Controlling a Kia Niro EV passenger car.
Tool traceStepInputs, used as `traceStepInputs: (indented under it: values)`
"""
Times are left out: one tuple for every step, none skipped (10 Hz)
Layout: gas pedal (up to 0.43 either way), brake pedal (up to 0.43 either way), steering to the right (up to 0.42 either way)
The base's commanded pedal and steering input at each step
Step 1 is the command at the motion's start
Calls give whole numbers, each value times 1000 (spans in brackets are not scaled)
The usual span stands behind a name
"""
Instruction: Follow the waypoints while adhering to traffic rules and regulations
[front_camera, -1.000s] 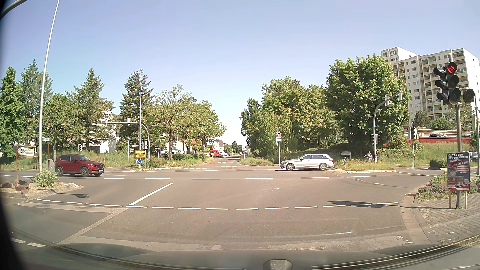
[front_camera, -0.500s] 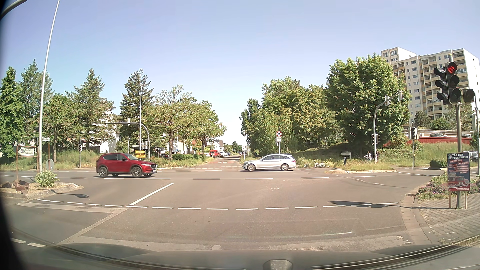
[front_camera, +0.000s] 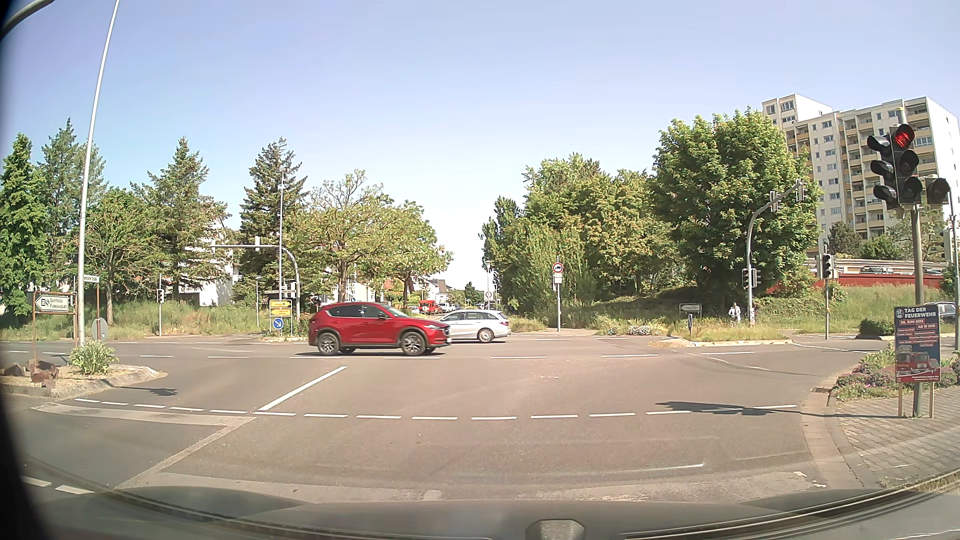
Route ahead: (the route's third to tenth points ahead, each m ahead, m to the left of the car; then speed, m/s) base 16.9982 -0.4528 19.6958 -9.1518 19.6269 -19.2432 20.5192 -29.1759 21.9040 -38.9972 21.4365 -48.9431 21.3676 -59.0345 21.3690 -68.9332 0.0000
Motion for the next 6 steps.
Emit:
traceStepInputs:
  values:
    - [0, 183, 90]
    - [0, 189, 90]
    - [0, 189, 90]
    - [0, 183, 90]
    - [0, 189, 90]
    - [0, 183, 90]
